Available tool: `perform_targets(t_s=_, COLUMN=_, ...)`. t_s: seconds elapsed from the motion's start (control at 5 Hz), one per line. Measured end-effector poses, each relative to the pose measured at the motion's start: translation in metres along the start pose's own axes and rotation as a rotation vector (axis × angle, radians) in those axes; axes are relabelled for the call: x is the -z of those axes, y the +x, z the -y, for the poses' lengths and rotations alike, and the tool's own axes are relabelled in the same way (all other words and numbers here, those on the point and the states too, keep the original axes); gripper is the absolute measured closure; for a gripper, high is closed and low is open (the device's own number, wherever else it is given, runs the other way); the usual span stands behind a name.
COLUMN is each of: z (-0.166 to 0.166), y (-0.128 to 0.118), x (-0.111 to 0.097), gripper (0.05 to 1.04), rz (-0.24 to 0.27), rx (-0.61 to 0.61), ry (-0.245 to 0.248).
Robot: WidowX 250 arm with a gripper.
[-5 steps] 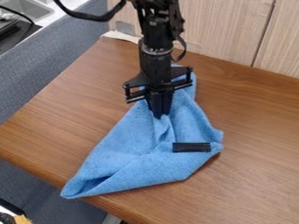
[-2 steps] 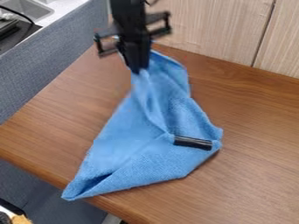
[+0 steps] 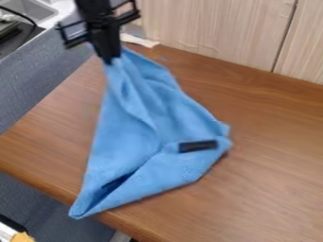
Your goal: Unfold the cloth from right to left
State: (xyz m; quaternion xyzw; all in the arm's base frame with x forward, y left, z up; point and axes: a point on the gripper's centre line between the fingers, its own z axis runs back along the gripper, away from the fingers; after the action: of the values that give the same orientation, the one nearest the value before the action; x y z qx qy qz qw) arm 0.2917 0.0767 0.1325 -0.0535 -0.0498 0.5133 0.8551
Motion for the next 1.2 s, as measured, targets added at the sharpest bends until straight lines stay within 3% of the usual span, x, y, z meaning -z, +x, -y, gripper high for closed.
perform_targets(t_s=0.2, z=-0.014, y=0.011, x=0.02, gripper=1.026, rz=-0.04, rx=-0.015, ry=0.03)
perform_targets(t_s=0.6, z=-0.045, y=0.013, x=0.059, gripper=1.026, rz=-0.071, rx=-0.006, ry=0.113)
perform_targets(t_s=1.0, z=-0.073, y=0.02, x=0.065, gripper=1.004, rz=-0.058, rx=-0.091, ry=0.136)
perform_targets(t_s=1.2, z=-0.076, y=0.022, x=0.067, gripper=0.845, rz=-0.041, rx=-0.126, ry=0.123)
